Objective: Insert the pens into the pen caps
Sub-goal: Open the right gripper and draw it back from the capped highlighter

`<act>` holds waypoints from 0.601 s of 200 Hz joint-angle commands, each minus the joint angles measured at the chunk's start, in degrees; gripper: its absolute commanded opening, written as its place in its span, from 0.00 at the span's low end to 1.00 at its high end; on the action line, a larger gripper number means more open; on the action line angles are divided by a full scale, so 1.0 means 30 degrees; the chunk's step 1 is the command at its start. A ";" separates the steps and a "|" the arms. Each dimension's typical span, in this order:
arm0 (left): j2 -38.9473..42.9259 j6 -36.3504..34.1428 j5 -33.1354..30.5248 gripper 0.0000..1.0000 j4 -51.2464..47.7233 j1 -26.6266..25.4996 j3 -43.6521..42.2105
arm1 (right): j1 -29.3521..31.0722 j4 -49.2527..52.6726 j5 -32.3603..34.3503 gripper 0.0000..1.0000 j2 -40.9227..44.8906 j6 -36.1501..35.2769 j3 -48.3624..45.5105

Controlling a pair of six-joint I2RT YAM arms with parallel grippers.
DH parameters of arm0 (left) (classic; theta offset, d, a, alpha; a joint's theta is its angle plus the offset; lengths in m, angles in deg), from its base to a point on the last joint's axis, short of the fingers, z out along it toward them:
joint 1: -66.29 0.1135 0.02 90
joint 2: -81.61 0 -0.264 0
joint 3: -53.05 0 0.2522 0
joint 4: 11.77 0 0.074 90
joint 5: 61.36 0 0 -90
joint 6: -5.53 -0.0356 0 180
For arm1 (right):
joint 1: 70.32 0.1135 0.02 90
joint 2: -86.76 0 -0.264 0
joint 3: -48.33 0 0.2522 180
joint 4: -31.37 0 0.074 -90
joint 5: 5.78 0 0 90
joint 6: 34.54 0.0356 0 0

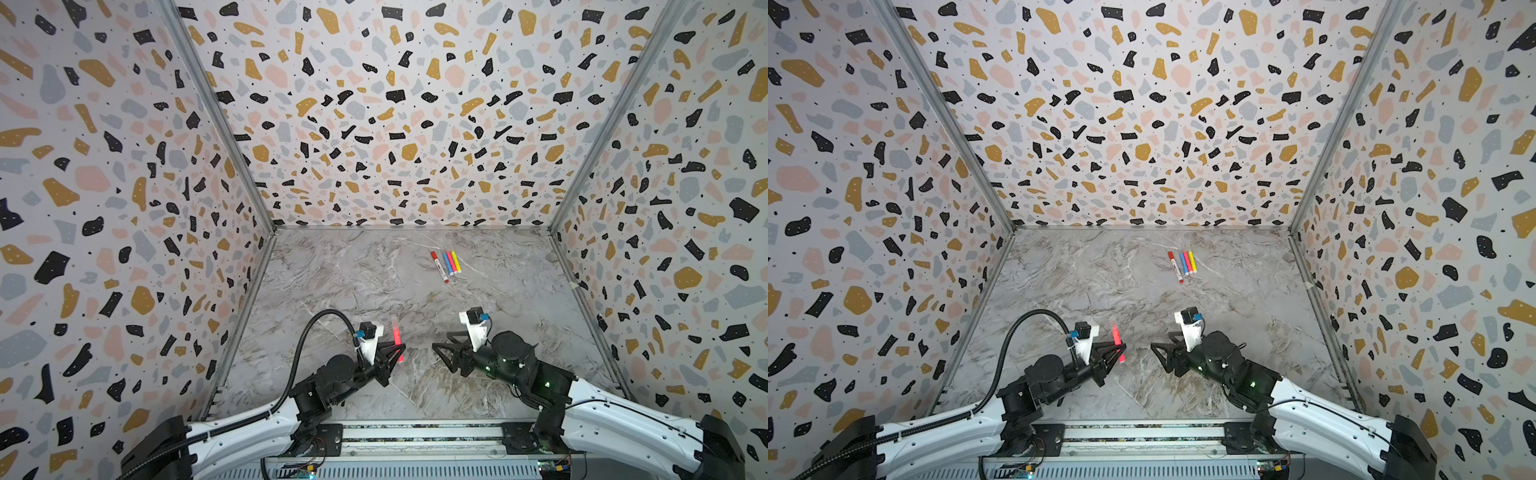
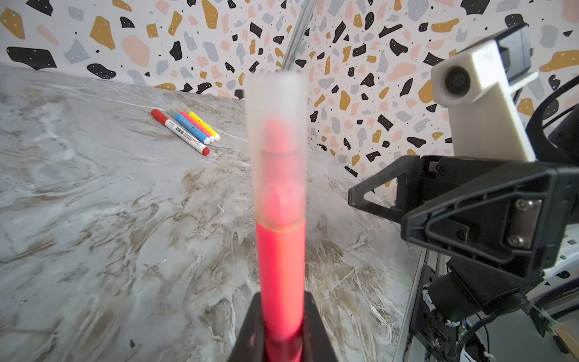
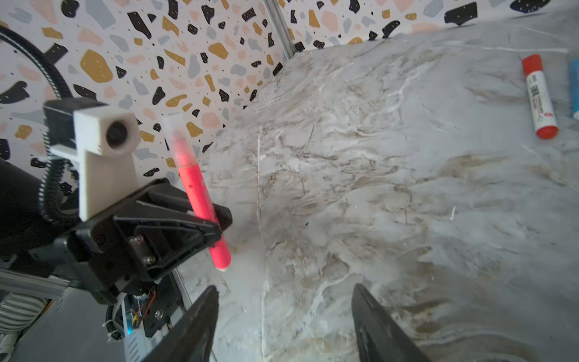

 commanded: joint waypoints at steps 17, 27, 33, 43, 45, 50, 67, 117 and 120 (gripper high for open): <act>-0.0524 -0.0325 -0.0509 0.00 0.0852 0.0072 0.1330 | -0.0352 0.2128 0.3017 0.68 0.2372 -0.0226 0.0230; -0.1011 -0.0197 -0.1079 0.00 0.0106 0.0142 0.1813 | -0.0351 0.2388 0.4184 0.69 0.2930 -0.0254 0.0133; -0.1405 -0.0197 -0.1095 0.00 -0.0375 0.0278 0.2207 | -0.0352 0.2534 0.4807 0.69 0.3222 -0.0360 0.0041; -0.2138 -0.0182 -0.0824 0.00 -0.1002 0.0592 0.2827 | -0.0336 0.2730 0.5686 0.70 0.3659 -0.0708 -0.0022; -0.2296 -0.0170 -0.0771 0.00 -0.1103 0.0635 0.2927 | -0.0336 0.2774 0.5854 0.70 0.3731 -0.0760 -0.0022; -0.2662 -0.0111 -0.0598 0.00 -0.1298 0.0826 0.3174 | -0.0351 0.2961 0.6301 0.71 0.3875 -0.0903 0.0004; -0.3788 -0.0019 -0.0337 0.00 -0.1950 0.1308 0.4054 | -0.0381 0.4005 0.7969 0.73 0.4282 -0.1310 0.0431; -0.6686 0.0802 0.1344 0.00 -0.2369 0.3561 0.5923 | -0.0424 0.7740 1.1746 0.75 0.4390 -0.3628 0.3301; -0.6877 0.0863 0.1440 0.00 -0.2383 0.3673 0.6038 | -0.0424 0.7952 1.2011 0.75 0.4390 -0.3590 0.3477</act>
